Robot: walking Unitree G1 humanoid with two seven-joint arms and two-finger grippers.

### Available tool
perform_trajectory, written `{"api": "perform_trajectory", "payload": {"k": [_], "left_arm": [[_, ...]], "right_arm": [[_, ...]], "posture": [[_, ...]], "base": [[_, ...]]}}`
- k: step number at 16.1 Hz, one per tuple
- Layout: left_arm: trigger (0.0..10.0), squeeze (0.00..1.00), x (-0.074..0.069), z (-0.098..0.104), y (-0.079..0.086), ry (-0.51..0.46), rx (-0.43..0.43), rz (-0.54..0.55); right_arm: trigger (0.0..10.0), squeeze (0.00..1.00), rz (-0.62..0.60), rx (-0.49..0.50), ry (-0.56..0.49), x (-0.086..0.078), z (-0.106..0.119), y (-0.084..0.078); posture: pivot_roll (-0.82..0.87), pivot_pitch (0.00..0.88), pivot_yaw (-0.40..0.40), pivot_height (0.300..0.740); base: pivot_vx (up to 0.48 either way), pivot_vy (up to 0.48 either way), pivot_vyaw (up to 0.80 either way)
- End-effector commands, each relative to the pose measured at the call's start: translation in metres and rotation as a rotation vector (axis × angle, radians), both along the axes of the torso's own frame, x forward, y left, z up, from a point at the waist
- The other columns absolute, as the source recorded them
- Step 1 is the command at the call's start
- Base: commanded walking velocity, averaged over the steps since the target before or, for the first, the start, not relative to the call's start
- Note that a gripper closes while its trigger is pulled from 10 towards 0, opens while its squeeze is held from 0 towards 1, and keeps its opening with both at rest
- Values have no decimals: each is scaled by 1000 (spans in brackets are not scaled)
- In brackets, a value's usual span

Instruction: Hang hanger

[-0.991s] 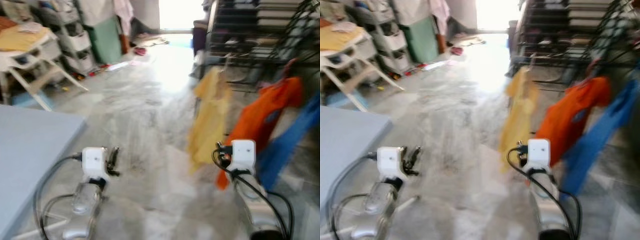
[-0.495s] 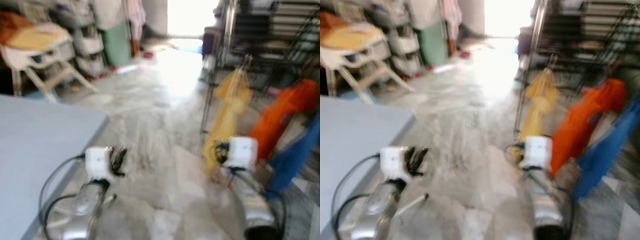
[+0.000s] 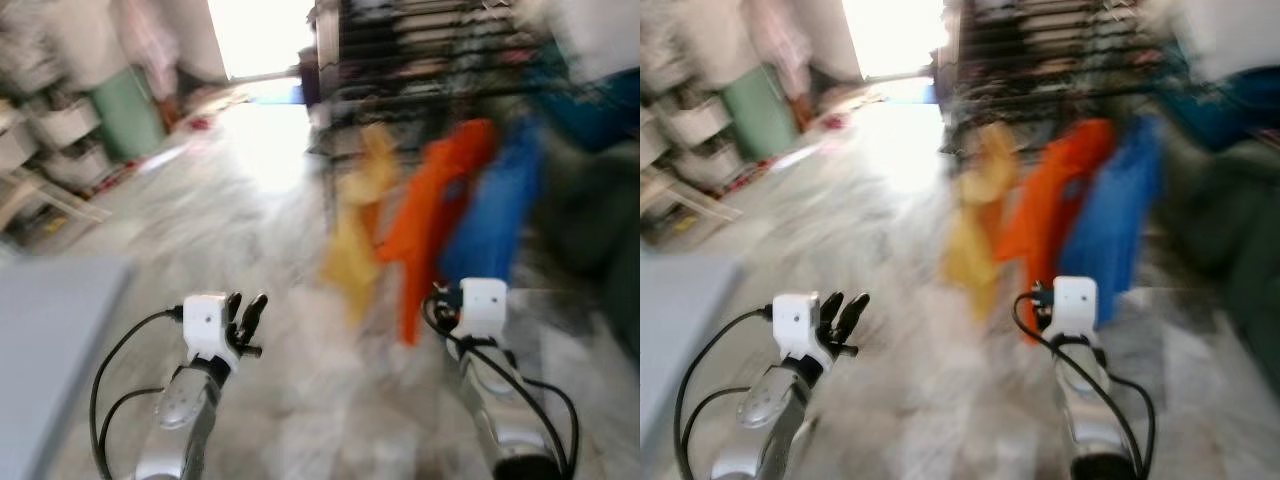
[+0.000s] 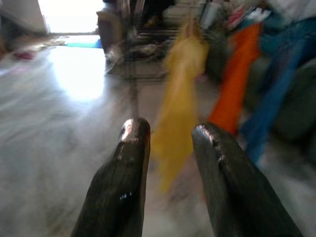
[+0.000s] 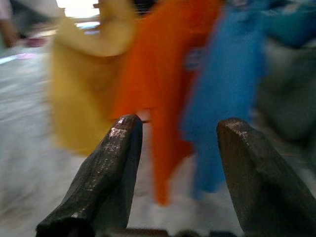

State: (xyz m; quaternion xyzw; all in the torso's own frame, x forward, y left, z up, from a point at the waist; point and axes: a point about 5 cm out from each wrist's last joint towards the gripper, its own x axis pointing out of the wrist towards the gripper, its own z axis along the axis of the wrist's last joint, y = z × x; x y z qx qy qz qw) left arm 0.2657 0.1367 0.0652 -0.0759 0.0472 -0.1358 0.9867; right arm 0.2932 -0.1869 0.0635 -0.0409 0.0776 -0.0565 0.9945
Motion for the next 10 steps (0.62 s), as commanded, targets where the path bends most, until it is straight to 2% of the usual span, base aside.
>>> {"api": "perform_trajectory", "payload": {"k": [1, 3, 5, 7, 10], "left_arm": [[10000, 0, -1, -2, 10, 20, 39, 15], [10000, 0, 0, -3, 8, 22, 47, 20], [10000, 0, 1, -4, 8, 24, 102, 36], [10000, 0, 4, -3, 14, 1, 130, 83], [10000, 0, 2, -4, 25, -21, 198, 142]], "right_arm": [[10000, 0, 18, 16, -10, 3, 2, 11], [10000, 0, 25, 11, -10, 4, 2, 12], [10000, 0, 44, -6, 3, 4, 1, 14], [10000, 0, 75, 24, -14, 3, 3, 18], [10000, 0, 84, -17, -10, 0, 1, 19]], "posture": [[-48, 0, 96, 740], [-47, 0, 97, 740], [-48, 0, 96, 740], [-47, 0, 94, 740], [-46, 0, 88, 740]], "base": [[322, 0, 0], [161, 0, 0], [0, 0, 0], [0, 0, 0], [0, 0, 0]]}}
